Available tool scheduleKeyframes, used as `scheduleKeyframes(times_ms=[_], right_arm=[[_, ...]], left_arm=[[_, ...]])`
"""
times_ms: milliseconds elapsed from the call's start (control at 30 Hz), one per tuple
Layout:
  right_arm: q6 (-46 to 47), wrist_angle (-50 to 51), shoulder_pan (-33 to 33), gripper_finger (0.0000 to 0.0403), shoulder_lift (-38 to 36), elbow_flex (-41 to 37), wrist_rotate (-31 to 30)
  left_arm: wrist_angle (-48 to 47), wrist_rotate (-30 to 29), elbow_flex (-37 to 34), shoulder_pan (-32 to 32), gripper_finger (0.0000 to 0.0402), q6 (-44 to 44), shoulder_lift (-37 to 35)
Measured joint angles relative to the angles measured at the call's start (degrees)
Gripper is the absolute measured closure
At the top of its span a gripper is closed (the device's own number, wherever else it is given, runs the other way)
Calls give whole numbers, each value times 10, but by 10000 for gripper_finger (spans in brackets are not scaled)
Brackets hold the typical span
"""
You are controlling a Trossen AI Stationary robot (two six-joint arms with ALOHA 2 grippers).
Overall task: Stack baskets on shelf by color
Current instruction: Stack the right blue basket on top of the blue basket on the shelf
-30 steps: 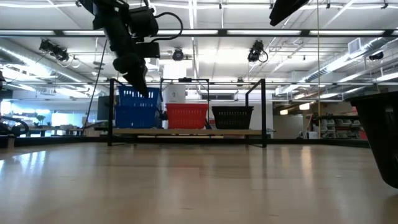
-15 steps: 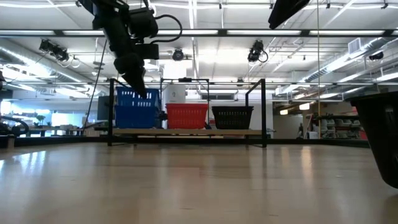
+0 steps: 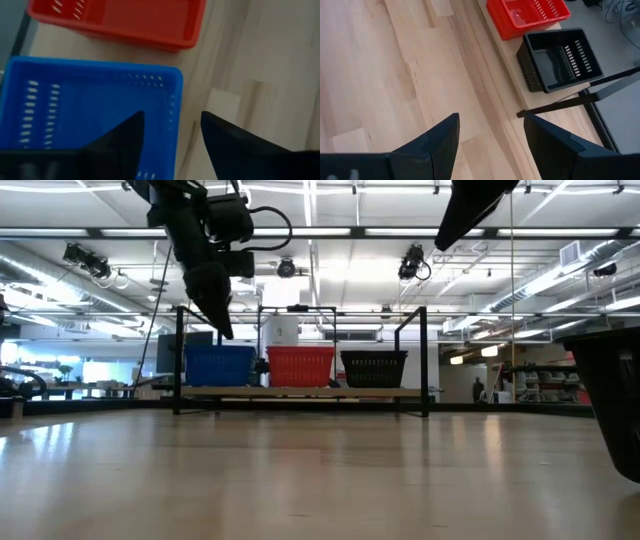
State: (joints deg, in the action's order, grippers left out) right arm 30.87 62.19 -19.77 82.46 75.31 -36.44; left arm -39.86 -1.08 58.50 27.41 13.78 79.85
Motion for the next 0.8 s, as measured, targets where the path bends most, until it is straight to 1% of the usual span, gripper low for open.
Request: scheduleKeyframes(times_ms=[67,233,367,433,533,600,800], right_arm=[[0,-1,3,174,0,0,0],[-1,-12,9,174,0,0,0],[-6,-24,9,174,0,0,0],[-10,-27,8,174,0,0,0],[-14,-31,9,174,0,0,0],[-17,-31,10,174,0,0,0],[-23,-35,12,174,0,0,0]], left_arm=[[-15,-2,0,-3,191,-1,0],[-33,-46,-2,-4,187,5,0],[-4,-48,-30,-2,186,14,0],[24,-32,-52,-2,186,19,-2],[19,-32,-87,-4,187,21,3],[57,-43,-92,-2,190,26,2],[95,-50,-101,-3,219,52,0]])
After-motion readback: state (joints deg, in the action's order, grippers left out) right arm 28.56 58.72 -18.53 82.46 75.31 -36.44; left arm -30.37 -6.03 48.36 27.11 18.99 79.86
